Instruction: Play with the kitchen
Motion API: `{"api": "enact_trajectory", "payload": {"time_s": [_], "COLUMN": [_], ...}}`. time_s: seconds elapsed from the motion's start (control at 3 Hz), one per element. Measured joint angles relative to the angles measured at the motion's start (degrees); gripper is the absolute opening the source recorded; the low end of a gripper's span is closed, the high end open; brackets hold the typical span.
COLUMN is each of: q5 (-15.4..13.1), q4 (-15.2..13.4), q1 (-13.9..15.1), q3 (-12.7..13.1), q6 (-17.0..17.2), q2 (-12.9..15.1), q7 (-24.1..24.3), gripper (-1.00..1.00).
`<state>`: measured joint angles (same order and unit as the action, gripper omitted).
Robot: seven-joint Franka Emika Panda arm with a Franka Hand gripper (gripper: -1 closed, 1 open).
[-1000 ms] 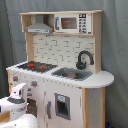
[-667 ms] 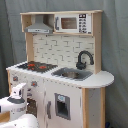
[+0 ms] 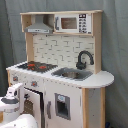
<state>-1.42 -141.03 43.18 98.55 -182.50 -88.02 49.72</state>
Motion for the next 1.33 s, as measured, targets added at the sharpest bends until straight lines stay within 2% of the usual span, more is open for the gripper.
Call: {"api": "enact_trajectory", "payload": {"time_s": [0.67, 1.33], "q5": [0.0, -0.1], "q4": [0.5, 3.6], "q1": [-6.6, -9.7], "q3": [0.2, 0.3], "q6": [10.5, 21.4], "q2": [0.0, 0.1], "q7": [1.7, 3.6], "gripper": [-1.0, -1.0]}}
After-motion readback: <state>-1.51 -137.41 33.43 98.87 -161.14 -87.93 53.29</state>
